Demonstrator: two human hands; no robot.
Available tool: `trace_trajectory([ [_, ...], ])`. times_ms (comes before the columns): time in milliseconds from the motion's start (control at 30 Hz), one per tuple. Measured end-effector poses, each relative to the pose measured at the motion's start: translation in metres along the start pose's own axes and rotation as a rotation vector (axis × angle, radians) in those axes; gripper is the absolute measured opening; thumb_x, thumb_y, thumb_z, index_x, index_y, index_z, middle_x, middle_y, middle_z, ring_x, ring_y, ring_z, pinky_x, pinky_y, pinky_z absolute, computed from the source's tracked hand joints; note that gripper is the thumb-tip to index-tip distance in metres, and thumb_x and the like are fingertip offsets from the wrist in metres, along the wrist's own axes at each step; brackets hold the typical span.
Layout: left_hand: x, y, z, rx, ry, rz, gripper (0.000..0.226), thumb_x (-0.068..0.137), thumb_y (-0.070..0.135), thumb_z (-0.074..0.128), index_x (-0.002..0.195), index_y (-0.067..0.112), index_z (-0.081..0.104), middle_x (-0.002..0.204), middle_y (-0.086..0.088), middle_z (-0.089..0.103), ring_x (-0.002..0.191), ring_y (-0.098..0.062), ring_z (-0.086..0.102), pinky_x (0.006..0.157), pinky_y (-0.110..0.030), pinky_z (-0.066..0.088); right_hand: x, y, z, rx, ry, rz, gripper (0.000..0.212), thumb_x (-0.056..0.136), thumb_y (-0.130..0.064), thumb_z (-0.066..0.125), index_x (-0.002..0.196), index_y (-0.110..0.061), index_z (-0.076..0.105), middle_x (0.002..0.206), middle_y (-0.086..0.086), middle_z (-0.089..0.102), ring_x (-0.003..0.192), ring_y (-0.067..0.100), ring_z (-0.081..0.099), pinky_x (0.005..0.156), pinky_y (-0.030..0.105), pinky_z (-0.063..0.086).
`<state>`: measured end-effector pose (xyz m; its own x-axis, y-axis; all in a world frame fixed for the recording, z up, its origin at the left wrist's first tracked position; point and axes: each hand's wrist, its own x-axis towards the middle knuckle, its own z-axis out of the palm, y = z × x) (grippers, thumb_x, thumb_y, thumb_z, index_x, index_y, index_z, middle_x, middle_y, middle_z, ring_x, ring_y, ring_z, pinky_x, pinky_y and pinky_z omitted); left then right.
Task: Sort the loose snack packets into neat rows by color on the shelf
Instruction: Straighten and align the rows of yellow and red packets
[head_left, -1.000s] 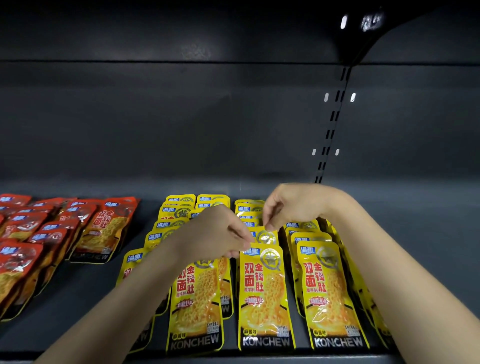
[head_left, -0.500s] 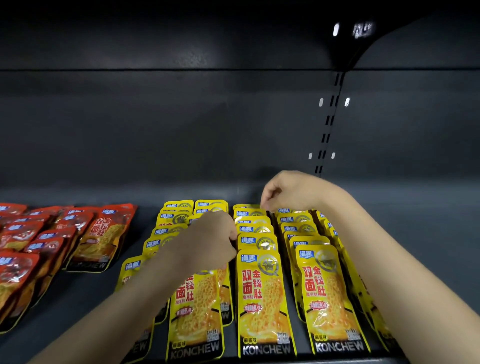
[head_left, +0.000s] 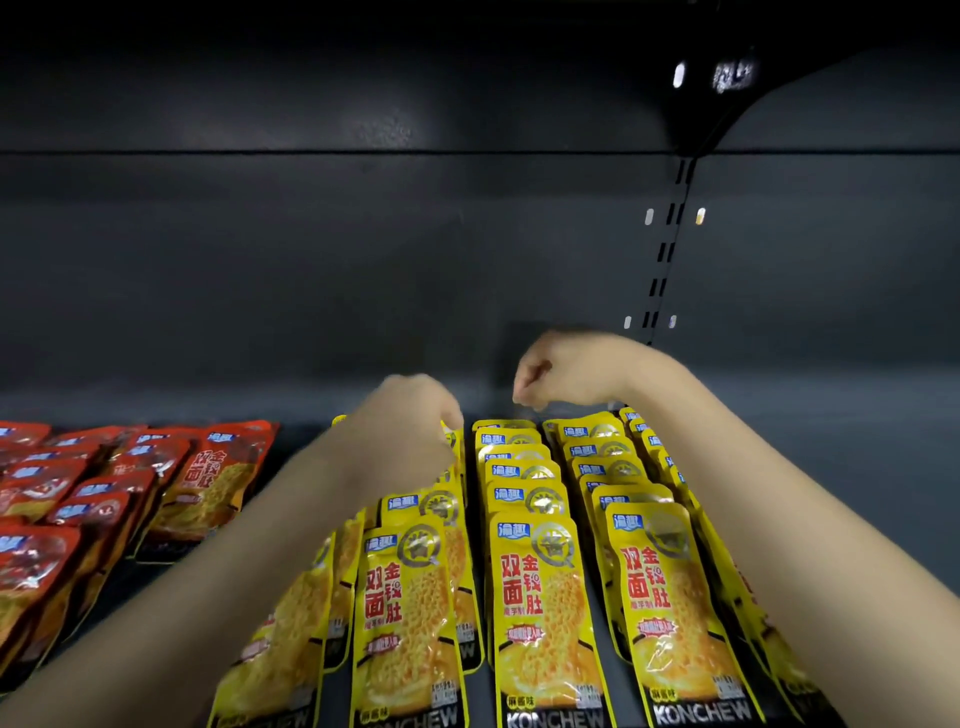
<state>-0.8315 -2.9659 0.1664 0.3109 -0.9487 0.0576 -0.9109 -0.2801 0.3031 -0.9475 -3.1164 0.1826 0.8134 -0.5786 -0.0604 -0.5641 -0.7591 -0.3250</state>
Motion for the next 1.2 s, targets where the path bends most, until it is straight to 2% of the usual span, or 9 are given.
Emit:
trace_trajectory([
  [133, 0.022, -0.029, -0.025, -0.062, 0.050, -0.074, 0.025, 0.085, 0.008, 0.058, 0.105, 0.021, 0.067, 0.096, 0.004, 0.068, 0.068, -0.008, 0.056, 0.063, -0.021, 0.047, 0.016, -0.020, -0.009, -0.063, 0.040, -0.001, 0.021, 0.081, -0.009, 0.064, 0.100, -0.009, 0.073, 0.101, 0.007, 0.071, 0.094, 0.021, 0.062, 0.080, 0.030, 0.048],
  [233, 0.043, -0.053, -0.031, -0.041, 0.013, -0.104, 0.018, 0.090, 0.017, 0.061, 0.107, 0.021, 0.064, 0.095, 0.004, 0.059, 0.071, -0.008, 0.049, 0.059, -0.017, 0.038, 0.030, -0.034, -0.008, -0.105, 0.047, -0.011, 0.022, 0.081, -0.007, 0.065, 0.101, -0.006, 0.073, 0.103, 0.009, 0.071, 0.099, 0.024, 0.062, 0.079, 0.028, 0.047],
  [333, 0.061, -0.073, -0.032, -0.083, -0.047, -0.085, 0.015, 0.088, 0.013, 0.064, 0.103, 0.012, 0.067, 0.097, -0.006, 0.064, 0.068, -0.011, 0.052, 0.068, -0.023, 0.041, 0.045, -0.045, 0.002, -0.135, 0.009, -0.025, 0.023, 0.080, -0.008, 0.069, 0.103, -0.007, 0.072, 0.105, 0.007, 0.070, 0.096, 0.020, 0.061, 0.079, 0.027, 0.046],
  [467, 0.076, -0.092, -0.027, -0.080, -0.020, -0.073, 0.010, 0.085, 0.009, 0.066, 0.085, 0.019, 0.067, 0.092, -0.006, 0.070, 0.066, -0.016, 0.063, 0.070, -0.026, 0.052, 0.062, -0.051, 0.018, -0.187, -0.042, -0.014, 0.023, 0.079, -0.008, 0.069, 0.102, -0.009, 0.073, 0.105, 0.007, 0.071, 0.096, 0.022, 0.062, 0.081, 0.029, 0.048],
  [567, 0.079, -0.097, -0.016, -0.084, -0.027, -0.037, 0.011, 0.085, 0.009, 0.063, 0.089, 0.016, 0.072, 0.087, 0.000, 0.069, 0.058, -0.005, 0.056, 0.065, -0.021, 0.046, 0.070, -0.054, 0.028, -0.224, -0.079, -0.013, 0.021, 0.080, -0.011, 0.066, 0.100, -0.014, 0.074, 0.102, 0.004, 0.071, 0.095, 0.021, 0.063, 0.084, 0.033, 0.052],
  [733, 0.084, -0.093, 0.003, -0.066, -0.060, 0.007, 0.014, 0.086, 0.018, 0.063, 0.096, 0.015, 0.074, 0.094, 0.004, 0.071, 0.086, -0.012, 0.065, 0.069, -0.017, 0.043, 0.073, -0.061, 0.036, -0.274, -0.164, -0.002, 0.016, 0.080, -0.026, 0.066, 0.095, -0.022, 0.073, 0.097, -0.002, 0.071, 0.093, 0.021, 0.065, 0.085, 0.034, 0.054],
  [867, 0.089, -0.093, 0.013, -0.063, -0.172, 0.004, 0.020, 0.088, 0.020, 0.065, 0.104, 0.010, 0.070, 0.101, -0.009, 0.072, 0.056, -0.013, 0.058, 0.059, -0.021, 0.046, 0.073, -0.063, 0.040, -0.270, -0.230, 0.023, 0.024, 0.081, -0.031, 0.069, 0.102, -0.021, 0.070, 0.104, 0.000, 0.069, 0.096, 0.020, 0.063, 0.086, 0.034, 0.052],
  [1033, 0.089, -0.090, 0.014, -0.077, -0.181, 0.026, 0.028, 0.086, 0.016, 0.067, 0.113, 0.008, 0.069, 0.110, -0.007, 0.069, 0.098, -0.021, 0.065, 0.078, -0.026, 0.048, 0.072, -0.063, 0.040, -0.274, -0.252, 0.031, 0.023, 0.083, -0.030, 0.069, 0.103, -0.019, 0.069, 0.094, -0.006, 0.061, 0.088, 0.014, 0.055, 0.078, 0.026, 0.045],
  [1200, 0.091, -0.094, 0.017, -0.216, -0.212, -0.044, 0.027, 0.080, 0.013, 0.074, 0.106, 0.008, 0.071, 0.106, -0.010, 0.071, 0.082, -0.014, 0.060, 0.081, -0.027, 0.050, 0.068, -0.059, 0.041, -0.224, -0.209, 0.030, 0.024, 0.085, -0.028, 0.068, 0.104, -0.015, 0.069, 0.089, -0.007, 0.059, 0.085, 0.011, 0.052, 0.064, 0.020, 0.039],
])
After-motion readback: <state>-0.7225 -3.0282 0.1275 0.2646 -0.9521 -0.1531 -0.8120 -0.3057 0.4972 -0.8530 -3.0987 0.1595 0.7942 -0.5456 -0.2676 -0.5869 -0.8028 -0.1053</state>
